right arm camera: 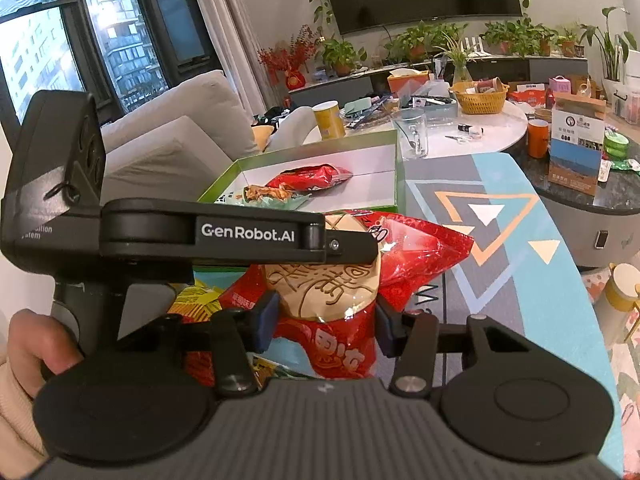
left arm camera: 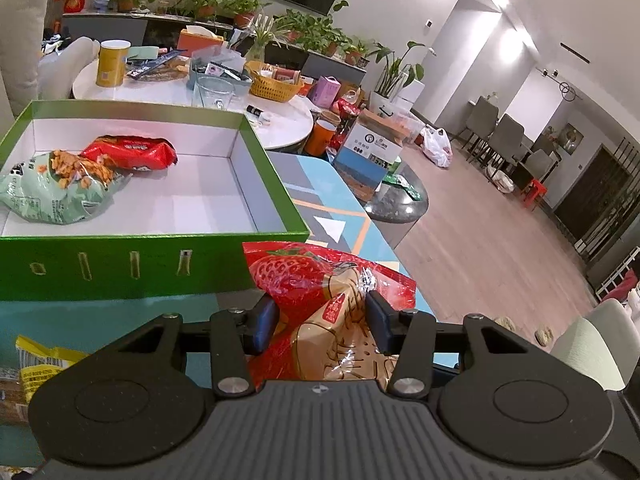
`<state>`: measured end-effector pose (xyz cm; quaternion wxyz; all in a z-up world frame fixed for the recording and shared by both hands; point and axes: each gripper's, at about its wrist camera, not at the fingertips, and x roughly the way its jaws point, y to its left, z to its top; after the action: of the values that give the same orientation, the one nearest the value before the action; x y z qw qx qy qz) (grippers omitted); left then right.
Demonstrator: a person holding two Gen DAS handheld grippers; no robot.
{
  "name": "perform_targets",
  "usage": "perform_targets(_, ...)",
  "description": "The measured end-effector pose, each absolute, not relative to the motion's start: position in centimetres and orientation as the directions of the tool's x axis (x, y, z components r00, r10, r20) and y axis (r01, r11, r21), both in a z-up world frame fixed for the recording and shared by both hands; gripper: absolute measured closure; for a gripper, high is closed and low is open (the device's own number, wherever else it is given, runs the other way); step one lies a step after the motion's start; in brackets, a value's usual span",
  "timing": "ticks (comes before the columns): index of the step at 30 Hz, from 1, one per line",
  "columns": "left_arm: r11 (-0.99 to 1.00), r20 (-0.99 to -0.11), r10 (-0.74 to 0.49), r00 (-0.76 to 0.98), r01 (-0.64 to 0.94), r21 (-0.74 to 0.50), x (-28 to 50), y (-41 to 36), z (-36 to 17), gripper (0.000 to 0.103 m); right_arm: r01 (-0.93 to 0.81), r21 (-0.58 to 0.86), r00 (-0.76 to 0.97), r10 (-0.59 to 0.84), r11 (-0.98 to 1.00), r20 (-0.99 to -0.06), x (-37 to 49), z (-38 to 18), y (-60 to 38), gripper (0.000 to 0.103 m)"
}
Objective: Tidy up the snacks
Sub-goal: 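Carry the red biscuit packet with the right gripper over the green box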
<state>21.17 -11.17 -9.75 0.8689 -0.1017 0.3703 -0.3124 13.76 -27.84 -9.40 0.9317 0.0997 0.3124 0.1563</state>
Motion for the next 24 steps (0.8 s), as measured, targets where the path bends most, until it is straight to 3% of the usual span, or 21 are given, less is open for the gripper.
perform_targets(24,0.807,-0.519,-0.591,0.618,0.436,-0.399,21.9,-7.1,-5.9,0.059,-0.300,0.257,0.775,0.391,0.919,-0.497,15.6,-6.7,-25.0,0.042)
